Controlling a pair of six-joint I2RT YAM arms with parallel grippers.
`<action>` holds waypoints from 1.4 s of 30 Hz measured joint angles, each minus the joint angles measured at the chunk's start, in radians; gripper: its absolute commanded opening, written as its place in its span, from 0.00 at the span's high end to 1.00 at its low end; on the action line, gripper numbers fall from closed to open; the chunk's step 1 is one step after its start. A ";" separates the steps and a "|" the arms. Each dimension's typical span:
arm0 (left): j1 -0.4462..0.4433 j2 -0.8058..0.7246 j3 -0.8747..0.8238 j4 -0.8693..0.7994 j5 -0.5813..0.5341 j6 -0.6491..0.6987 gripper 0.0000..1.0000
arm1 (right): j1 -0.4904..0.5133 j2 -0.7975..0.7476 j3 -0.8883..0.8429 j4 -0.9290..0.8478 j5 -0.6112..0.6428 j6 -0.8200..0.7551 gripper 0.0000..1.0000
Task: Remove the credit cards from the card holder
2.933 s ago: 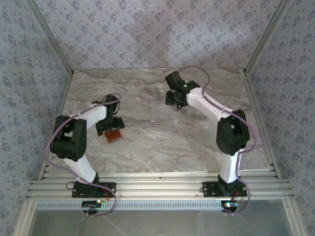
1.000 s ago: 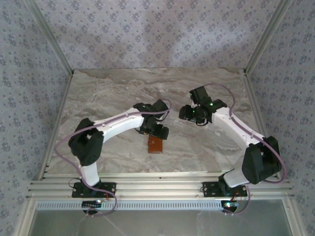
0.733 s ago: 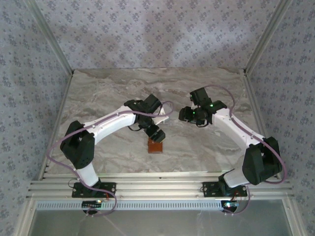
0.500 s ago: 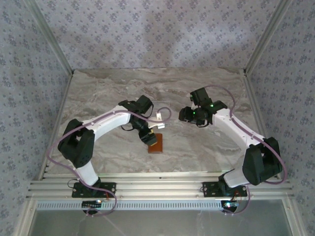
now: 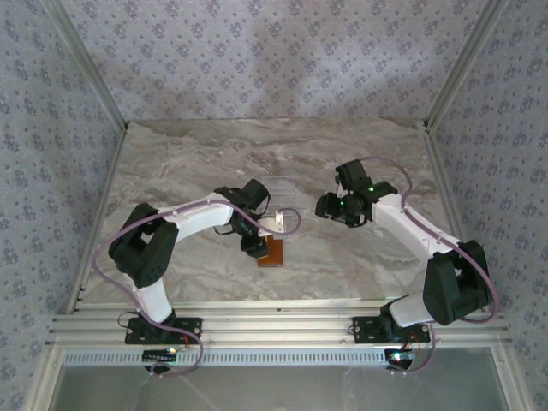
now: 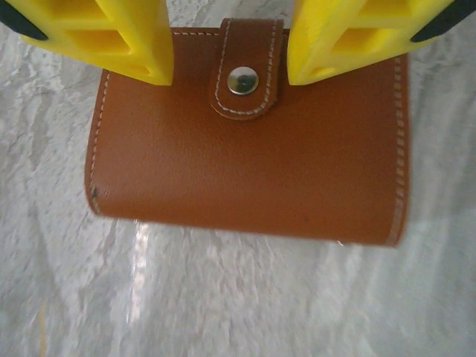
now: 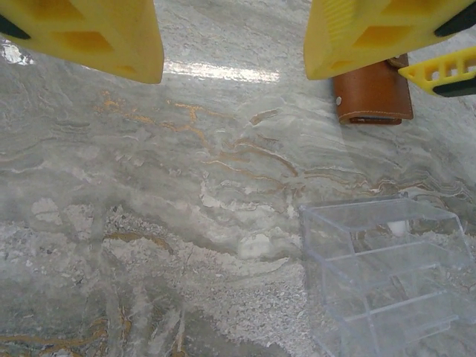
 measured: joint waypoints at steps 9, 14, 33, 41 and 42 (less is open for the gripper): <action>-0.013 -0.032 -0.064 0.112 -0.061 0.051 0.54 | -0.009 0.000 -0.015 0.028 -0.006 -0.007 0.46; -0.011 -0.032 -0.064 0.123 -0.064 0.066 0.54 | -0.009 0.000 -0.027 0.045 -0.006 -0.006 0.46; -0.011 -0.001 -0.022 0.080 -0.056 0.066 0.73 | 0.038 0.018 -0.060 0.099 -0.047 0.024 0.46; -0.018 -0.013 -0.042 0.120 -0.051 0.018 0.79 | 0.106 0.096 -0.075 0.181 -0.113 0.084 0.46; -0.020 -0.023 -0.055 0.135 -0.048 0.010 0.80 | 0.112 0.107 -0.080 0.194 -0.126 0.094 0.46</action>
